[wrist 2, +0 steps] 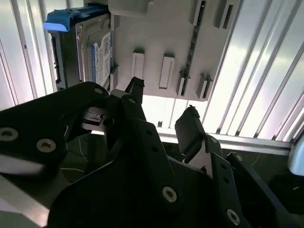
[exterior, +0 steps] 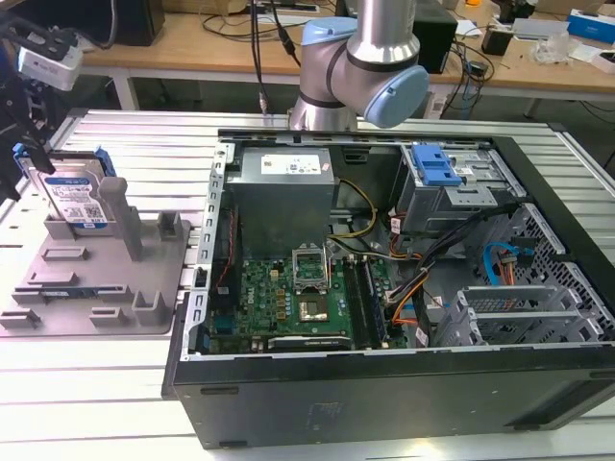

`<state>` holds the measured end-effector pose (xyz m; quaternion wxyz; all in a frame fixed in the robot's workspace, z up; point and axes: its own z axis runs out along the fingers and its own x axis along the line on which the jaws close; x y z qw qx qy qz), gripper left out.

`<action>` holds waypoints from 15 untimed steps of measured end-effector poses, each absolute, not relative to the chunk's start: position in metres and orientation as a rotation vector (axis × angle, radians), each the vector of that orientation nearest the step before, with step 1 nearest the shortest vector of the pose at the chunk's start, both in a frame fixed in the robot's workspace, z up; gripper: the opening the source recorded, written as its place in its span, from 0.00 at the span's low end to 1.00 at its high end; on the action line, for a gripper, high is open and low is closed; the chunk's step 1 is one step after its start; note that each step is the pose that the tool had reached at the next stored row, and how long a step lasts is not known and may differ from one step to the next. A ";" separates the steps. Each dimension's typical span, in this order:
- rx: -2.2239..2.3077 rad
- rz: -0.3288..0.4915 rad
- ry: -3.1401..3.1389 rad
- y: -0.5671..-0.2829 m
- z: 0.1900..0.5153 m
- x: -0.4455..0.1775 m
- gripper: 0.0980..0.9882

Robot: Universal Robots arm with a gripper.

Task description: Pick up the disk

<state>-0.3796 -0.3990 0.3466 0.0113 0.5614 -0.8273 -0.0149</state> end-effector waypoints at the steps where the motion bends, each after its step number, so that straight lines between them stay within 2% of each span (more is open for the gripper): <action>1: 1.778 -0.046 -2.562 -0.399 0.347 -0.380 0.50; 15: 2.188 -0.033 -2.214 -0.399 0.344 -0.380 0.50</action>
